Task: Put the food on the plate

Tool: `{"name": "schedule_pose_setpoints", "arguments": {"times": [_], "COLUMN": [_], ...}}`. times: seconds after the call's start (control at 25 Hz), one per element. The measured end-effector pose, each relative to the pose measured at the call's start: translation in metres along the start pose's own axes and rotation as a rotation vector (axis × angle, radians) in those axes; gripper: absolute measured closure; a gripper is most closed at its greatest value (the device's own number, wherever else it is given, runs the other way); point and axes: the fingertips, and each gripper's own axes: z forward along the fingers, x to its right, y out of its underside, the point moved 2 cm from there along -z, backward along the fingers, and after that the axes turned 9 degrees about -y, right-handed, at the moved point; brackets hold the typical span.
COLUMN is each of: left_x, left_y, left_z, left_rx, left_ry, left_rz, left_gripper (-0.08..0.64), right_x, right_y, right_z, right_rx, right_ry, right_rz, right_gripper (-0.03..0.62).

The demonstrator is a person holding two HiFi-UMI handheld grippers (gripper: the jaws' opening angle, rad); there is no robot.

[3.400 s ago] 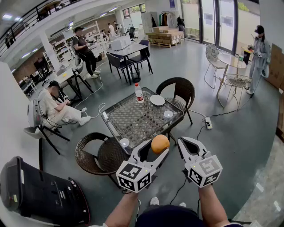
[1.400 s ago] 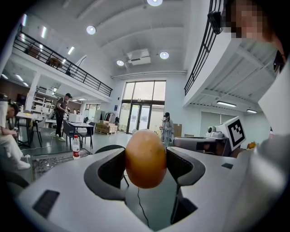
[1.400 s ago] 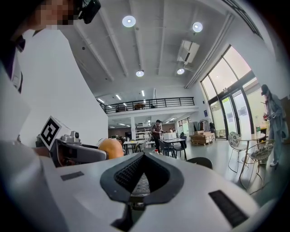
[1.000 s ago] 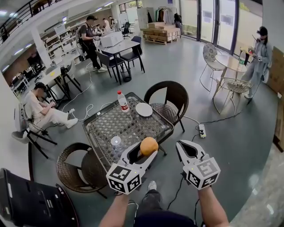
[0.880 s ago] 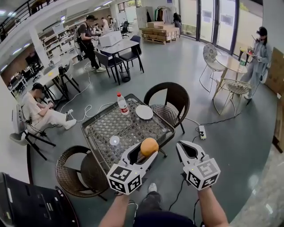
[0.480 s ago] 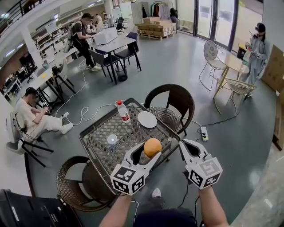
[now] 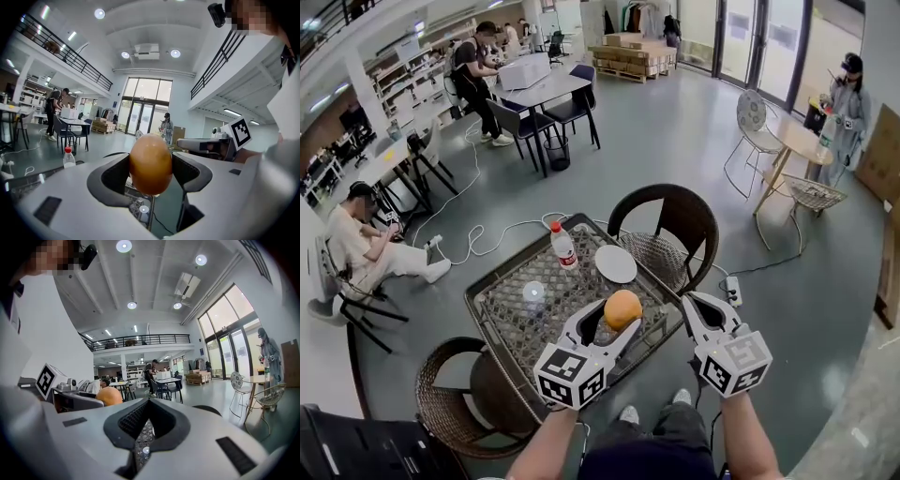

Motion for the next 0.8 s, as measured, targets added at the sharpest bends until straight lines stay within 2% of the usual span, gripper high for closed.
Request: {"name": "schedule_pose_setpoints", "arguments": {"times": [0.2,0.56,0.8], "left_x": [-0.012,-0.031,-0.05], "left_y": [-0.017,-0.035,-0.045], "left_z": [0.02,0.068,0.089], "left_rx": [0.021,0.037,0.048], "left_ry": [-0.04,-0.178,-0.248], "left_rz": [0.014,-0.001,-0.011], "left_gripper": [0.279,0.279,0.281], "right_x": [0.017,0.072,0.089], "right_y": [-0.008,-0.027,-0.035], "right_z": [0.025,0.07,0.1], "right_rx": [0.009,0.03,0.03], "right_ry": [-0.054,-0.19,-0.272], "right_rz": [0.001,-0.007,-0.014], "right_gripper": [0.588,0.588,0.588]}}
